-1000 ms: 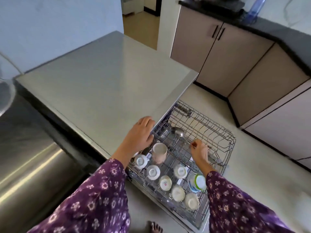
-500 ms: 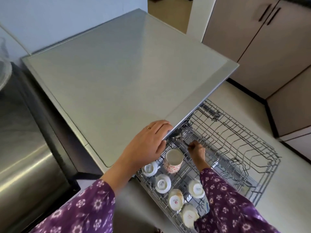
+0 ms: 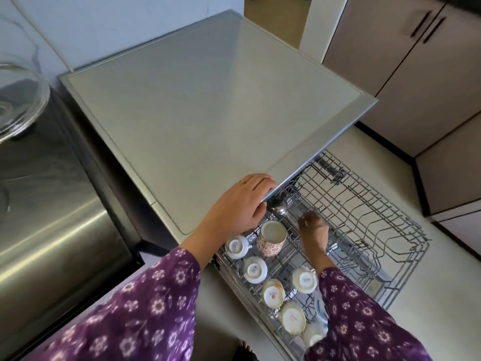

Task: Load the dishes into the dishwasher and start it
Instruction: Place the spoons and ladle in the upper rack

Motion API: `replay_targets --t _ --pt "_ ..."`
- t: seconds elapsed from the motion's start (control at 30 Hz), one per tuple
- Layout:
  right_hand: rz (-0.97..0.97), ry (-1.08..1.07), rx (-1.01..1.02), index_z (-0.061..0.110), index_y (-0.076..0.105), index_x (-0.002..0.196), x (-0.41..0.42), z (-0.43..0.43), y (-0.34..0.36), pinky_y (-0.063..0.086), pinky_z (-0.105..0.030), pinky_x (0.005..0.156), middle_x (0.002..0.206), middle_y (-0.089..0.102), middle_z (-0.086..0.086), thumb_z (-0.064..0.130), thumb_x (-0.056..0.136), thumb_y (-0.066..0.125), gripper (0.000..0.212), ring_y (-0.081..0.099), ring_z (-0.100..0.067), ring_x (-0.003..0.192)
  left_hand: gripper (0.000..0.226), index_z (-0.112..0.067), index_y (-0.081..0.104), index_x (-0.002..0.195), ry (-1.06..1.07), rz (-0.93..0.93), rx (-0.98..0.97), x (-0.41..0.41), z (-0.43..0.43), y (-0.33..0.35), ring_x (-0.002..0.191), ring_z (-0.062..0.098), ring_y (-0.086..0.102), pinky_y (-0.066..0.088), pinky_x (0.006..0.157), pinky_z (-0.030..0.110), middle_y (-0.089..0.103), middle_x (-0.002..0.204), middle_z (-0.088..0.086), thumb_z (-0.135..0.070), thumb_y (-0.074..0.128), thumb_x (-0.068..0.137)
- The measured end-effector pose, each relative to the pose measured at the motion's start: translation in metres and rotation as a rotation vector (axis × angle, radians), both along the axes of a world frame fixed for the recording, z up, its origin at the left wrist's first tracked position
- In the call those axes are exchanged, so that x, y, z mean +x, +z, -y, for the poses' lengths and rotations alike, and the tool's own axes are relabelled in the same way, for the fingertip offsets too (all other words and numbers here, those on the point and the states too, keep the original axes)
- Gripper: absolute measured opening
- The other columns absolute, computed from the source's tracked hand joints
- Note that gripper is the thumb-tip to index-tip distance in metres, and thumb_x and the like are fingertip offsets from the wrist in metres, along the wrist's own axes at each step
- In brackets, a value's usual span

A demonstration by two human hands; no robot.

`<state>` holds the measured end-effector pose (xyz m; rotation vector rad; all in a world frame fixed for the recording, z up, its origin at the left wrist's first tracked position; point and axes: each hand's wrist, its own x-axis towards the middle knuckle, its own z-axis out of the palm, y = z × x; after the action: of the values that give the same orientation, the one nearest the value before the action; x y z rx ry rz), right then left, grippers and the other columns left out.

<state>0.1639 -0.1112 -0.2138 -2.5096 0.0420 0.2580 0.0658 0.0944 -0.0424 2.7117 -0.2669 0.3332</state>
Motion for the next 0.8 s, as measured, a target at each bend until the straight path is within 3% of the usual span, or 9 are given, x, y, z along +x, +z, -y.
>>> replay_targets --t 0.17,0.33,0.4,0.5,0.67,0.8 --pt "0.229 -0.043 0.177 0.01 0.063 0.102 -0.037 -0.015 0.097 0.055 -0.027 0.053 0.088 0.068 -0.003 0.016 0.091 0.055 0.014 0.059 -0.006 0.063 0.025 -0.009 0.059 0.109 0.052 0.042 -0.033 -0.028 -0.01 0.015 0.1 0.019 0.058 0.044 0.089 0.023 0.062 0.108 0.004 -0.017 0.063 0.085" --pt "0.535 0.17 0.38 0.01 0.065 0.095 -0.111 -0.073 0.203 0.052 -0.016 0.06 0.081 0.065 0.003 0.012 0.09 0.06 0.008 0.061 -0.005 0.066 0.035 -0.007 0.056 0.121 0.257 0.041 -0.128 -0.116 -0.061 0.05 0.113 0.024 0.053 0.042 0.095 0.032 0.059 0.119 0.007 -0.019 0.059 0.088" --pt "0.503 0.277 0.464 0.013 0.065 0.095 -0.144 -0.112 0.238 0.049 -0.013 0.061 0.082 0.064 0.005 0.011 0.089 0.061 0.007 0.06 -0.005 0.068 0.035 -0.011 0.056 0.122 0.395 0.052 -0.188 -0.164 -0.089 0.064 0.118 0.019 0.048 0.039 0.097 0.029 0.058 0.122 0.002 -0.019 0.059 0.088" --pt "0.405 0.446 0.572 0.015 0.064 0.093 -0.2 -0.187 0.279 0.045 -0.009 0.059 0.081 0.063 0.005 0.009 0.086 0.063 0.009 0.058 -0.005 0.067 0.028 -0.015 0.059 0.114 0.572 0.102 -0.179 -0.253 -0.136 0.08 0.11 0.013 0.049 0.04 0.091 0.024 0.061 0.114 -0.002 -0.016 0.062 0.086" --pt "0.376 0.734 0.572 0.016 0.065 0.088 -0.282 -0.307 0.319 0.039 -0.007 0.062 0.074 0.063 0.0 0.009 0.082 0.064 0.009 0.054 -0.007 0.059 0.023 -0.015 0.059 0.105 0.744 0.126 -0.181 -0.383 -0.191 0.097 0.098 0.015 0.053 0.039 0.087 0.021 0.061 0.101 -0.001 -0.012 0.065 0.083" --pt "0.338 0.92 0.589 0.014 0.065 0.088 -0.345 -0.387 0.337 0.039 -0.003 0.064 0.078 0.063 0.0 0.011 0.083 0.063 0.007 0.056 -0.005 0.065 0.026 -0.013 0.058 0.106 0.866 0.175 -0.168 -0.46 -0.216 0.096 0.095 0.014 0.052 0.041 0.083 0.022 0.06 0.099 0.001 -0.012 0.065 0.081"
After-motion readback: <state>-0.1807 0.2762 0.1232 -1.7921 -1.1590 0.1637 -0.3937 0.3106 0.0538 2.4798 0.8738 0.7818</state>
